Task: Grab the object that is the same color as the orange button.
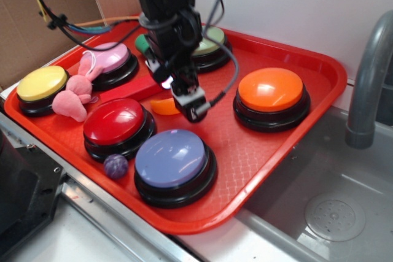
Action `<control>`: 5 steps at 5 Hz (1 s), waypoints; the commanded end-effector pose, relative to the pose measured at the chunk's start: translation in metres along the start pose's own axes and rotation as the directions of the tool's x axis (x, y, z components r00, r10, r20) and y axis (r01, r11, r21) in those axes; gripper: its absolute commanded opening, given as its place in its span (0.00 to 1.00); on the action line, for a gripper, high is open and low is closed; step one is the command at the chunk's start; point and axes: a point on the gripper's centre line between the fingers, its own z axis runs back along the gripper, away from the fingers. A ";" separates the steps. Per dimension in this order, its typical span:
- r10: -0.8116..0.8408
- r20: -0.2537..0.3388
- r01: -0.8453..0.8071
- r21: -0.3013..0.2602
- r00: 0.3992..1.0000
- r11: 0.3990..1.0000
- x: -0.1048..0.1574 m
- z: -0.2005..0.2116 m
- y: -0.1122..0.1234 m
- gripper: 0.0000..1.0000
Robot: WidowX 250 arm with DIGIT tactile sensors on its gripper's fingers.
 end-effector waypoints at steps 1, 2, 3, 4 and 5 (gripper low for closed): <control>0.005 0.038 -0.004 -0.022 0.999 1.000 0.018 -0.005 -0.012 1.00; 0.010 0.054 -0.008 -0.041 0.998 0.999 0.019 -0.008 -0.015 0.73; 0.013 0.069 -0.010 -0.038 0.998 0.999 0.018 -0.006 -0.015 0.00; 0.015 0.086 -0.010 -0.060 0.996 0.998 0.017 -0.007 -0.015 0.00; 0.017 0.089 -0.011 -0.067 0.996 0.998 0.016 -0.006 -0.015 0.00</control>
